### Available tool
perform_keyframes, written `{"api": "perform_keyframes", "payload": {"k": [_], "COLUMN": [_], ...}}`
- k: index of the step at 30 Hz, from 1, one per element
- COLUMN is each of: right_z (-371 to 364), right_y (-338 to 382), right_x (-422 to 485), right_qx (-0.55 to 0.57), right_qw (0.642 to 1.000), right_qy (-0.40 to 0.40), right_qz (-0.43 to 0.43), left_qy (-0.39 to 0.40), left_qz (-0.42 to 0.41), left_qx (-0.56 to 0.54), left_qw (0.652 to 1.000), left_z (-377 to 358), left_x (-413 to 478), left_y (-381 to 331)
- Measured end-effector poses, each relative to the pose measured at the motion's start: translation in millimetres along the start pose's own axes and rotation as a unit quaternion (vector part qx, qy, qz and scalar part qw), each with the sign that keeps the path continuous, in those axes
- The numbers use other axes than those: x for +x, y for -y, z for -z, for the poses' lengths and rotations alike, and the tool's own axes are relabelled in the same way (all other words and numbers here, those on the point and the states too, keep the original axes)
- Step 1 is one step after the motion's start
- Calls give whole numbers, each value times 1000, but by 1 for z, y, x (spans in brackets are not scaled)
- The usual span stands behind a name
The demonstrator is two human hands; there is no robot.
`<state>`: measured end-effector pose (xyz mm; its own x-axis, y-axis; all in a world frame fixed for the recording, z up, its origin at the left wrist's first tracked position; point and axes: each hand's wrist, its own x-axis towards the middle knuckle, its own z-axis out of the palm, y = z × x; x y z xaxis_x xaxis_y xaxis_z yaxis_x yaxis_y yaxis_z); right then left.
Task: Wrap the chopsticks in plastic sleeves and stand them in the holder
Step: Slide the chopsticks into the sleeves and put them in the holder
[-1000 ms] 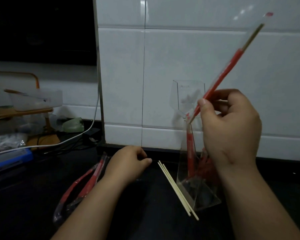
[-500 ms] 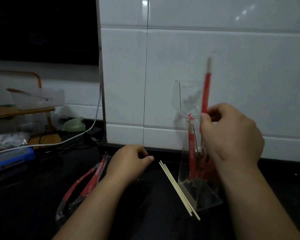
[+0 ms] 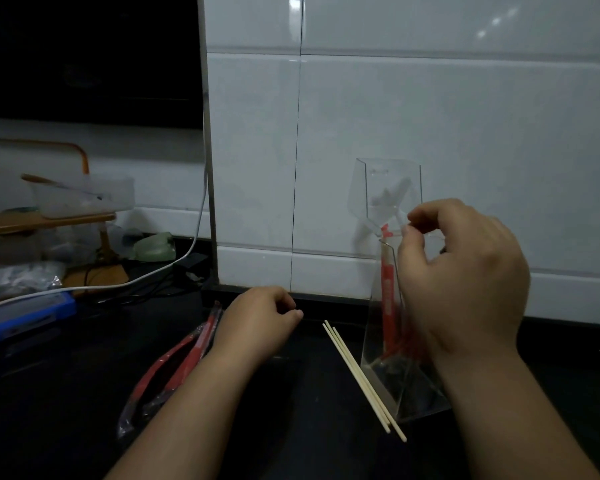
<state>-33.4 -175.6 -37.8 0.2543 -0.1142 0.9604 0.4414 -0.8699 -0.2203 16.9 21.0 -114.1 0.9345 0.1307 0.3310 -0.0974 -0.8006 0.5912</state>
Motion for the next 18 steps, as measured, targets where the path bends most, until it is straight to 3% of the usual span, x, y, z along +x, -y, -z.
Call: {"api": "perform_keyframes", "payload": {"k": [4,8,12,15,18], "right_z": [-9,-26,-36,-41,-47], "right_y": [11,23,31,37,34], "right_x": [-12,-29,-43,-50,-54], "right_qx": [69,94,83,0,-103], "right_qw": [994,983,968,917,834], "right_qy": [16,103,214,400,540], "right_qz": [85,118,106,10,-44], "left_qy": [5,9,0,2,14], "left_qz": [10,19,56,88,103], "left_qx": [-3,-1,98,174,209], "left_qw": [1000,1000,994,981,972], "left_z": [-1,0,10,13,11], "left_x": [2,7,15,19,20], "left_y": [4,8,21,37,44]}}
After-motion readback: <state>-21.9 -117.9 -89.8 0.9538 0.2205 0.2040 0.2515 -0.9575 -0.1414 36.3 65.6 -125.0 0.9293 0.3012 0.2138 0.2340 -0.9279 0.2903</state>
